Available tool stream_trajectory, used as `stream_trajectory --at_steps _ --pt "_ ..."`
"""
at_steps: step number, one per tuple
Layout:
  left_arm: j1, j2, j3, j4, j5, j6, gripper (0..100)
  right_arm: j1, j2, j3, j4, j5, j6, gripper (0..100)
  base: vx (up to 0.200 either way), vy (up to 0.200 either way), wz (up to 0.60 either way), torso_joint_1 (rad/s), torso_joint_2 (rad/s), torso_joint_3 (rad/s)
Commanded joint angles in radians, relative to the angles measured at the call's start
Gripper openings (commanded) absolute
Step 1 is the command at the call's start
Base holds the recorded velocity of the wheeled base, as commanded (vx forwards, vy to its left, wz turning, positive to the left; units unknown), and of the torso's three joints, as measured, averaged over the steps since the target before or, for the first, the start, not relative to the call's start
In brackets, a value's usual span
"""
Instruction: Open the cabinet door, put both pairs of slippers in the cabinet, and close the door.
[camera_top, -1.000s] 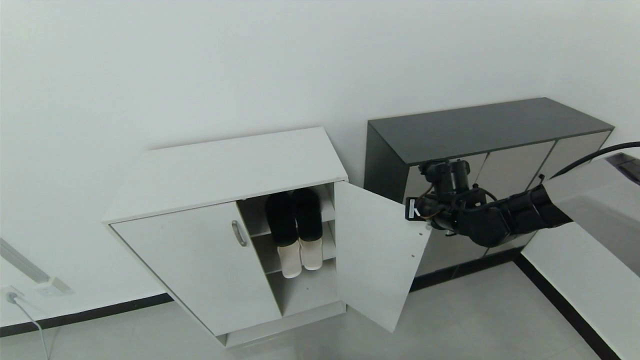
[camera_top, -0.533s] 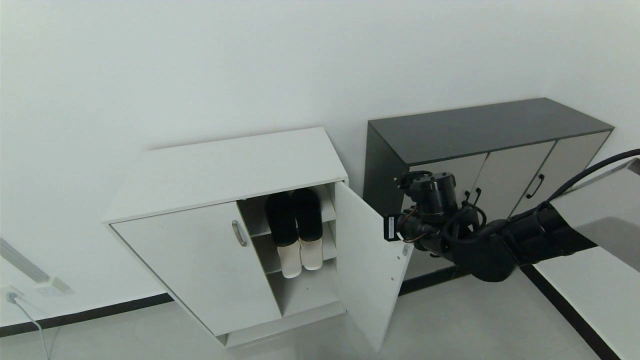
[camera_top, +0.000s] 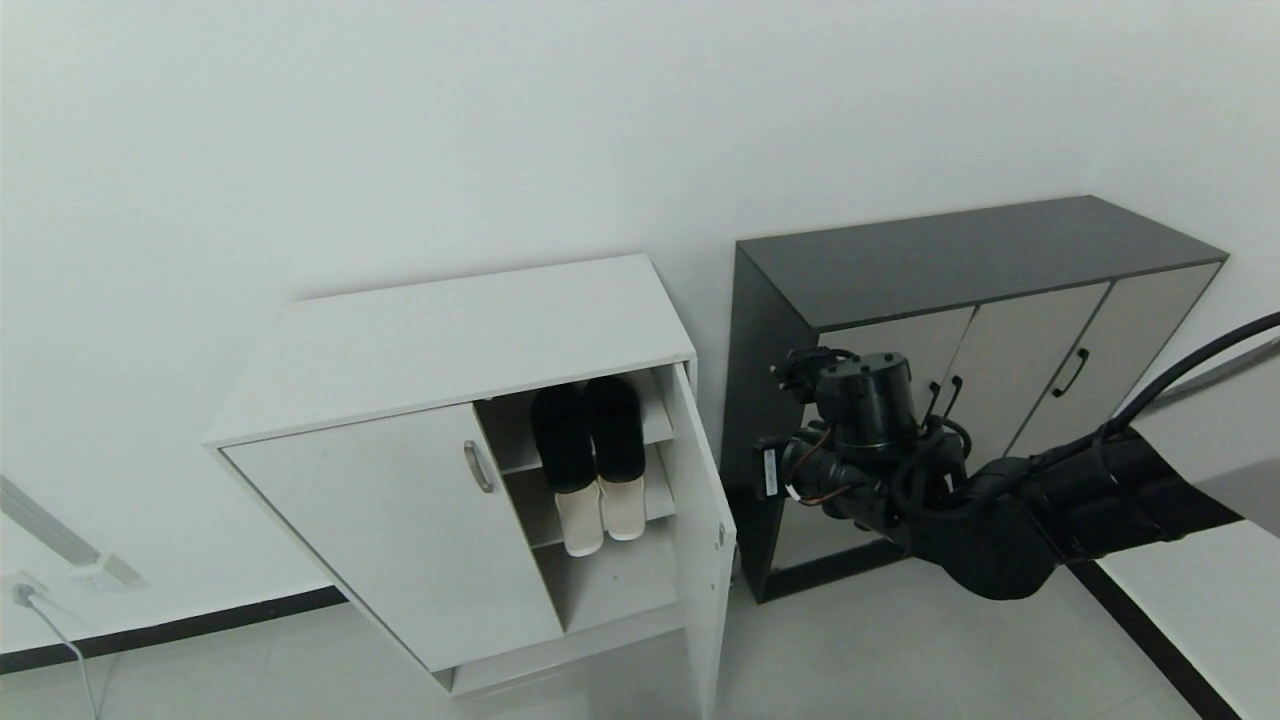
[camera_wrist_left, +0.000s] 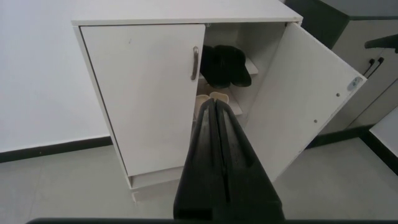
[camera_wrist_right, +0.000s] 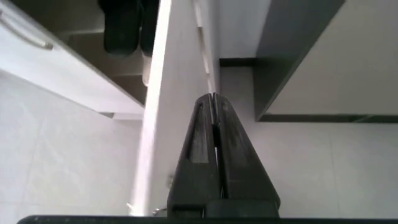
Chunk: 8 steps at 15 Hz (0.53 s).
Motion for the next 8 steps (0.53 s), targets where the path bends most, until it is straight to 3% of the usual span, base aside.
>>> stream_trajectory --at_steps 1,6,8 --pt "0.000 0.001 0.000 0.000 0.000 0.000 0 0.014 -0.010 0.020 -0.002 0.001 -0.010 0 0.000 0.000 0.00 0.000 0.00 0.000" --pt "0.001 0.001 0.000 0.000 0.000 0.001 0 0.023 -0.010 0.022 -0.022 -0.002 -0.012 0 0.000 0.000 0.00 0.000 0.00 0.000" --pt "0.000 0.001 0.000 0.000 0.000 0.001 0 0.023 -0.010 0.022 -0.022 -0.002 -0.012 0 0.000 0.000 0.60 0.002 0.01 0.005"
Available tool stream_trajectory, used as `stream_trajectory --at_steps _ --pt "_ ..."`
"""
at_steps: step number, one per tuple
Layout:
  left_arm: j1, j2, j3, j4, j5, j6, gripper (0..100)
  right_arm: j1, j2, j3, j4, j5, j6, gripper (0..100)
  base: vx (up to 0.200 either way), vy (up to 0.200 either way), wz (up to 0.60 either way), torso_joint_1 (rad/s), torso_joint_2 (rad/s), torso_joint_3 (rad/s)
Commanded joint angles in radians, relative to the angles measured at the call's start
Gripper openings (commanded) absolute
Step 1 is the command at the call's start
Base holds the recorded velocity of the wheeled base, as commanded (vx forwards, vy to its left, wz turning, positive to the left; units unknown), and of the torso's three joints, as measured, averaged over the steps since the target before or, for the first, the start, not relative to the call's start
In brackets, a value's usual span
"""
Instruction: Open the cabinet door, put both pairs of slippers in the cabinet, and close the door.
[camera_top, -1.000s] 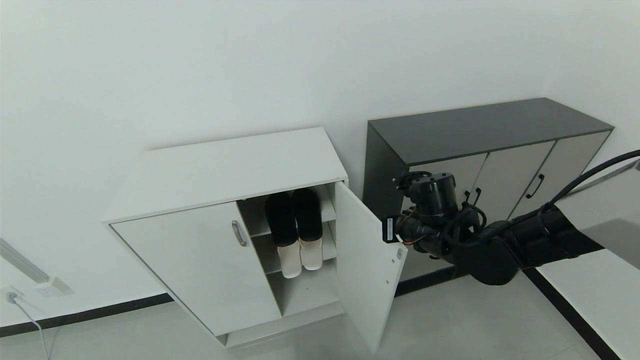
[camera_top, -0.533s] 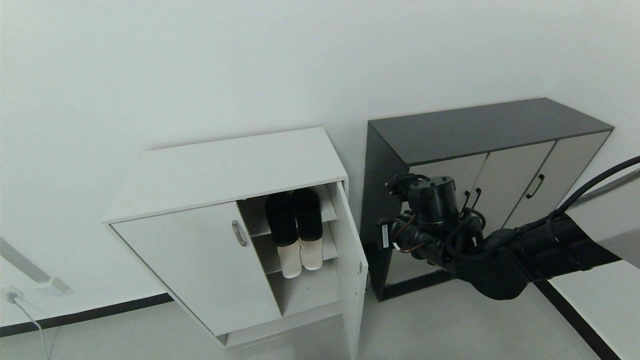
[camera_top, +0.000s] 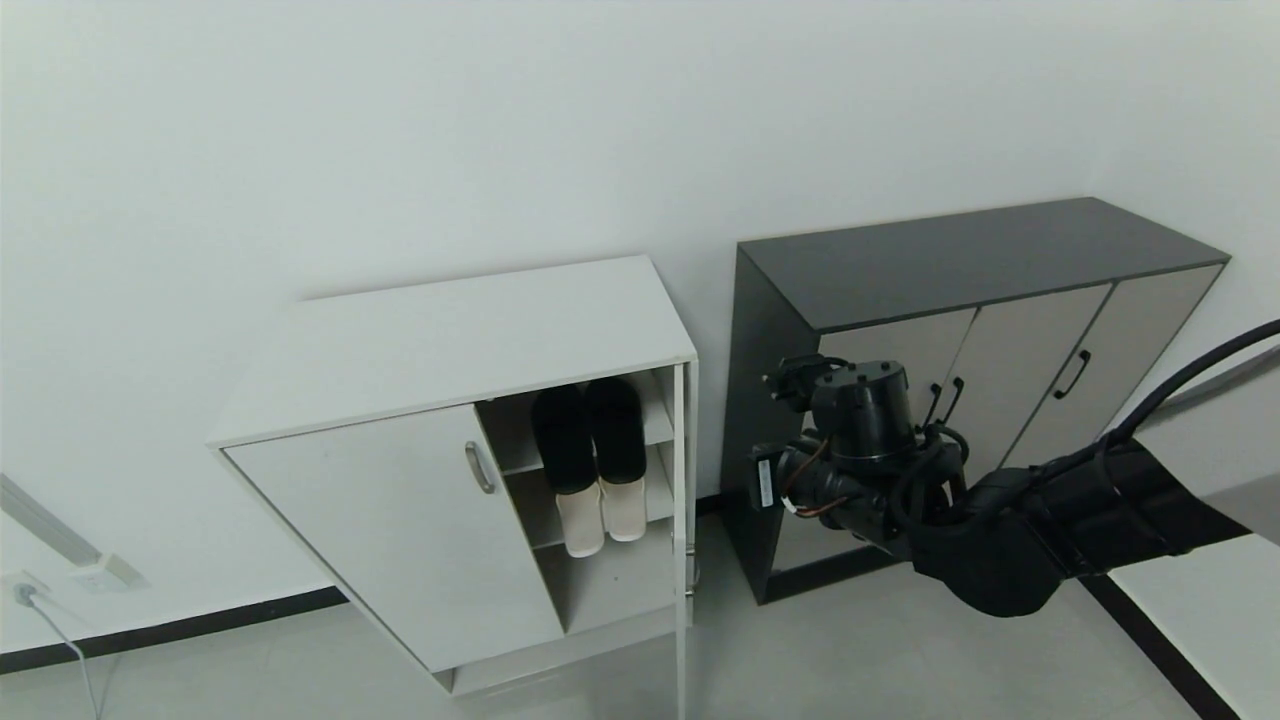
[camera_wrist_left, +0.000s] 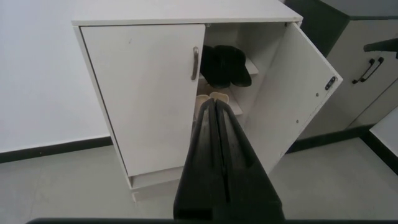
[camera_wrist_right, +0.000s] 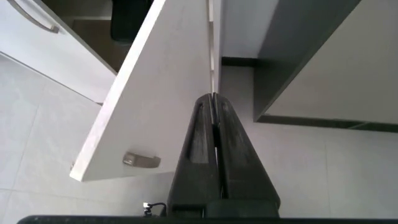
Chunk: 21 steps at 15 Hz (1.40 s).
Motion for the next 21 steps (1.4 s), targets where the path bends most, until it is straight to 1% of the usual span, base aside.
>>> stream_trajectory --at_steps 1,4,8,10,11,14,18,21 --pt "0.001 0.001 0.000 -0.001 0.001 0.000 0 0.000 -0.003 -0.001 -0.001 0.003 0.001 0 0.000 0.000 0.60 -0.007 0.01 0.002" --pt "0.002 0.001 0.000 -0.001 0.001 0.000 0 0.000 -0.003 0.001 -0.006 0.011 0.002 0 0.000 0.000 0.60 0.009 0.01 0.002" --pt "0.001 0.001 0.000 -0.001 0.001 -0.002 0 -0.015 -0.002 0.028 -0.073 0.040 -0.026 0 0.000 0.000 0.00 0.000 0.00 0.000" --pt "0.001 0.001 0.000 -0.001 0.001 -0.002 0 -0.046 -0.009 0.070 -0.153 0.040 -0.078 0 0.000 0.000 0.00 0.000 0.00 0.000" --pt "0.002 0.001 0.000 -0.001 0.001 -0.002 0 -0.066 -0.029 0.113 -0.182 0.043 -0.114 0 0.000 0.000 0.00 0.000 0.00 0.000" --pt "0.001 0.001 0.000 -0.001 0.001 0.000 0 -0.103 -0.064 0.197 -0.184 0.054 -0.139 0 0.000 0.000 0.00 0.000 0.00 0.000" --pt "0.002 0.001 0.000 -0.001 0.001 0.000 0 -0.129 -0.066 0.243 -0.184 0.054 -0.139 0 0.000 0.000 0.00 0.000 0.00 0.000" --pt "0.002 0.001 0.000 -0.001 0.001 0.000 0 -0.132 -0.026 0.249 -0.187 0.054 -0.139 0 0.000 0.000 0.00 0.000 0.00 0.000"
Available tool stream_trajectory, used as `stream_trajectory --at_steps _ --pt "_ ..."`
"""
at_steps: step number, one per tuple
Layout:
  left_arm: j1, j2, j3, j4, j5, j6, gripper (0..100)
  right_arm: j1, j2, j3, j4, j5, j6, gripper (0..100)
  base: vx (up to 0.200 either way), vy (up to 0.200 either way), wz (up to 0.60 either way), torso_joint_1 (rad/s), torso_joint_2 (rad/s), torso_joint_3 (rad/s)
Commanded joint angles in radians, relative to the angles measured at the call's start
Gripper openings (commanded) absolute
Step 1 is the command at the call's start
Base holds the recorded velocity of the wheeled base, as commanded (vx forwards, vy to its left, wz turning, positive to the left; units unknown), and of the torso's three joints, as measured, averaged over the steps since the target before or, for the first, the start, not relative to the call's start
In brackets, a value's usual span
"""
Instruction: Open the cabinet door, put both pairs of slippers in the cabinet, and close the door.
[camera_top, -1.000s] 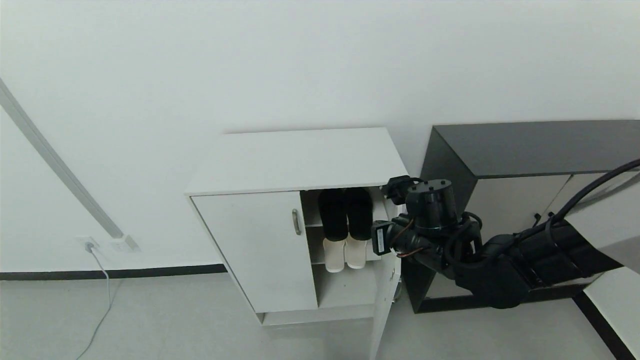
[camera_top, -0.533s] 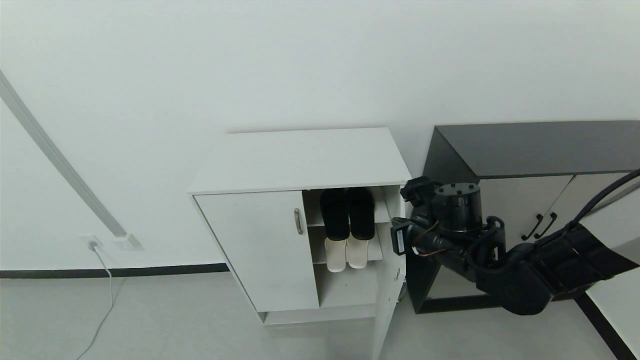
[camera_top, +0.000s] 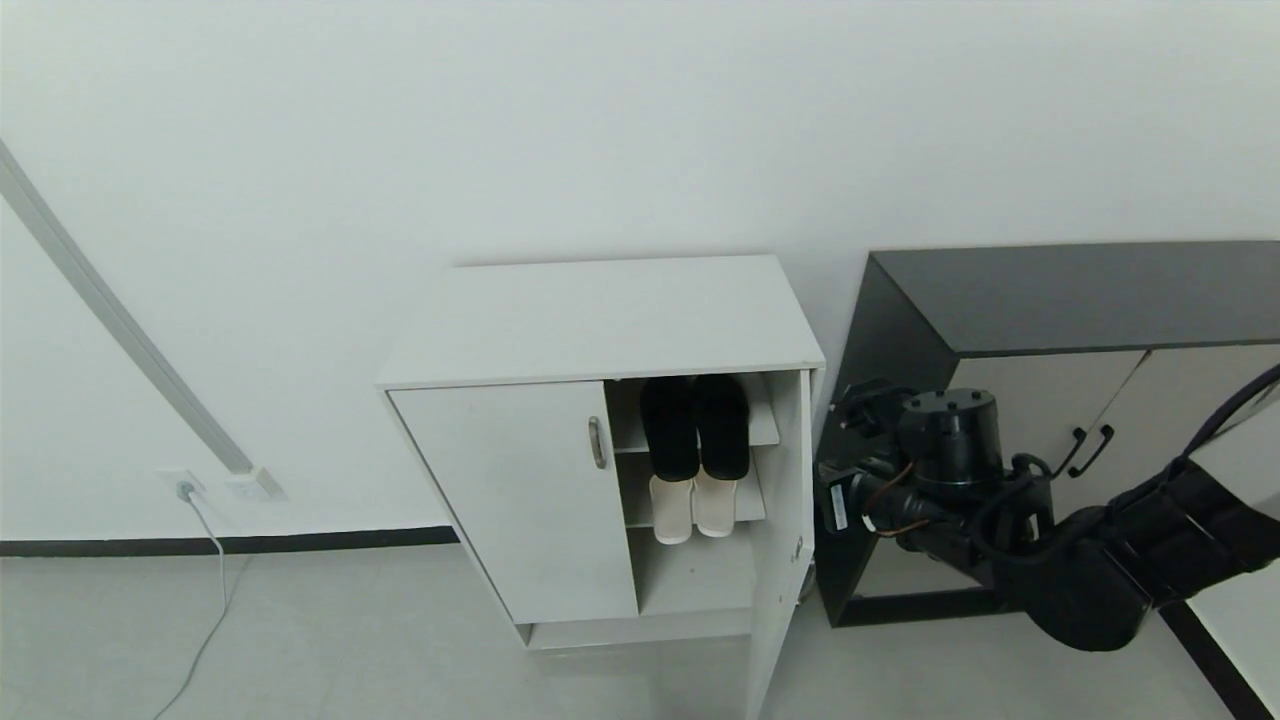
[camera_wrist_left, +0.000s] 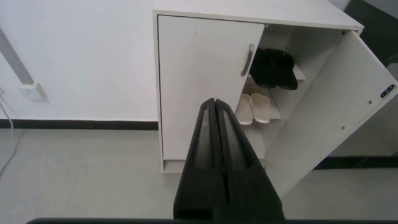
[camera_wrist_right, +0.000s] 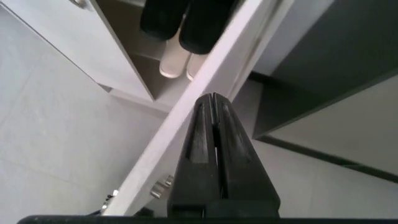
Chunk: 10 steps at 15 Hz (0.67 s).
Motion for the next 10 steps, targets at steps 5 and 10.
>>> stream_trajectory --at_steps 5,10 --pt "-0.001 0.001 0.000 0.000 0.001 0.000 0 0.006 0.109 -0.050 -0.004 0.000 0.002 0 0.000 0.000 0.00 0.000 0.00 0.000" --pt "-0.001 0.001 0.000 0.000 0.001 0.000 0 0.041 0.166 -0.144 -0.012 0.000 0.010 0 0.000 0.000 0.00 0.000 0.00 0.000"
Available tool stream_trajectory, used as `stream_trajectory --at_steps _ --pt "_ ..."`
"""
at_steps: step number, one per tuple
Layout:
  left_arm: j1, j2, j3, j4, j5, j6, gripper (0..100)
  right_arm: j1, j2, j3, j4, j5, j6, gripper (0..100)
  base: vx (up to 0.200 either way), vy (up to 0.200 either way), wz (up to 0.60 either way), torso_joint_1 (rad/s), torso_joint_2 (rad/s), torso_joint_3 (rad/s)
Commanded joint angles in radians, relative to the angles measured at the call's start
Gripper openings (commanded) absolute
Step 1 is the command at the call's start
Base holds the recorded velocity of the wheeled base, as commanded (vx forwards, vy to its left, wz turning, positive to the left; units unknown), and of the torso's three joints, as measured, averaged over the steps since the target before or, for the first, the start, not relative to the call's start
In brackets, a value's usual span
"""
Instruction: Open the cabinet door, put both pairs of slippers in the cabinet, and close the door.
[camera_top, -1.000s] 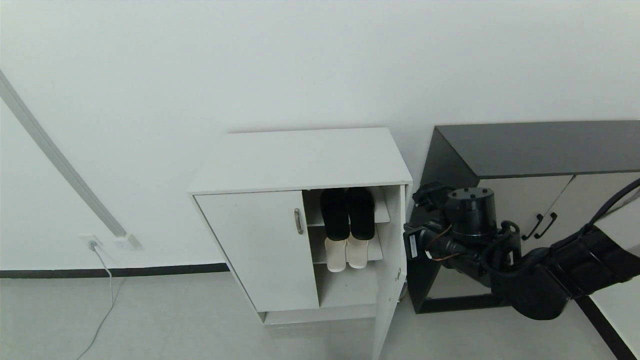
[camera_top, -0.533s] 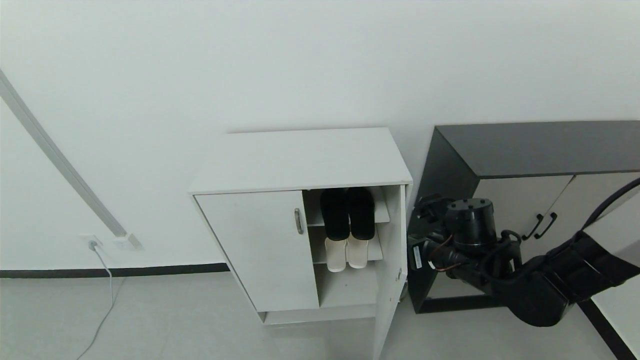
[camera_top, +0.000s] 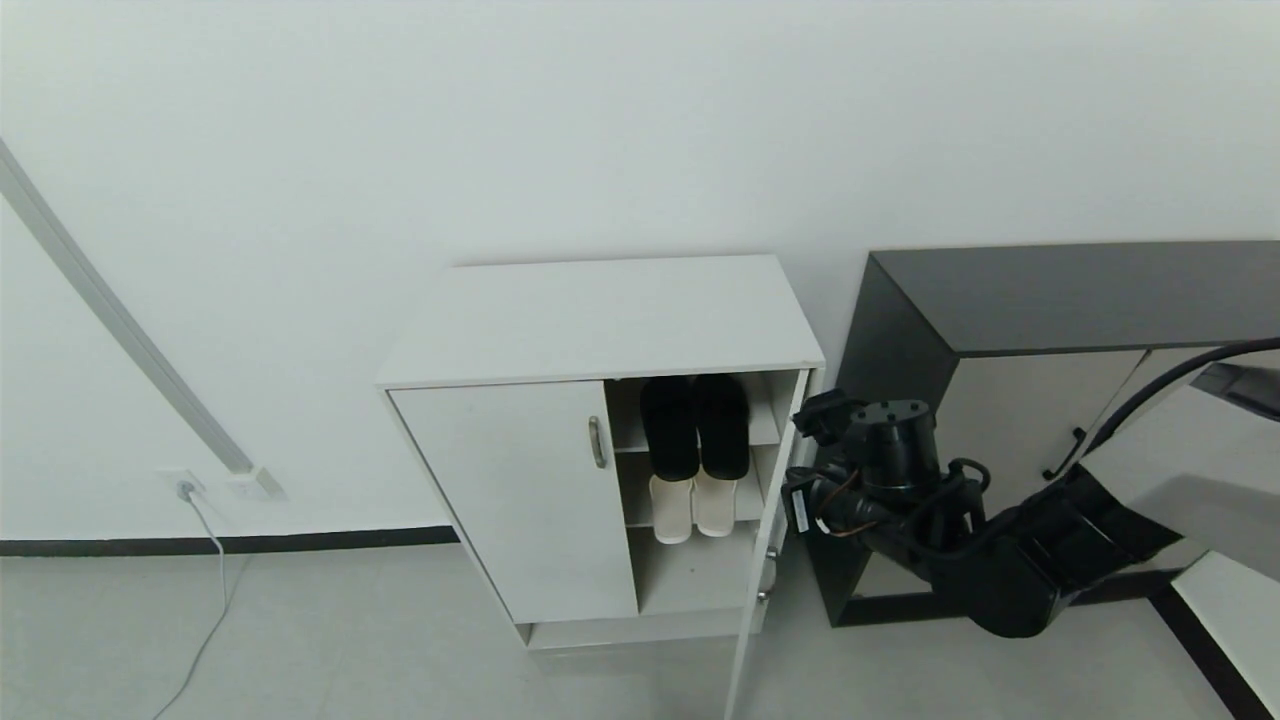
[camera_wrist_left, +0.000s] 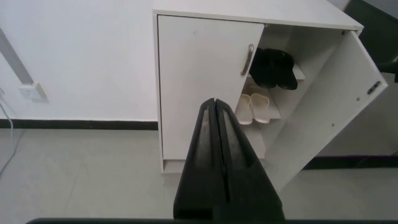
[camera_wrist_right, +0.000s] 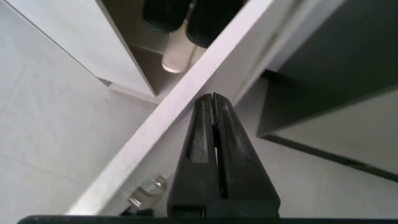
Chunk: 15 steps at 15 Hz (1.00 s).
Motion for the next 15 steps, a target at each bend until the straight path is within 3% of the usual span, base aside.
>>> stream_trajectory --at_steps 1,7,10,13,15 --pt "0.001 0.001 0.000 0.000 0.000 0.000 0 0.022 0.064 -0.059 -0.022 -0.001 0.000 0 0.000 0.000 0.00 0.000 0.00 0.000" --pt "0.000 0.001 0.000 0.000 0.000 0.000 0 0.040 0.104 -0.088 -0.163 0.014 0.065 0 0.000 0.000 0.00 0.000 0.00 0.000" --pt "0.000 0.001 0.000 0.000 0.002 0.000 0 0.043 0.066 0.058 -0.323 0.154 0.074 0 0.000 0.000 0.00 0.000 0.00 0.000" --pt "0.001 0.001 0.000 0.000 0.000 0.001 0 0.043 0.023 0.314 -0.539 0.319 0.074 0 0.000 0.000 0.00 0.000 0.00 0.000" --pt "0.000 0.001 0.000 0.000 0.000 0.003 0 0.045 0.033 0.433 -0.678 0.353 0.071 0 0.200 0.000 0.00 -0.002 0.00 0.002"
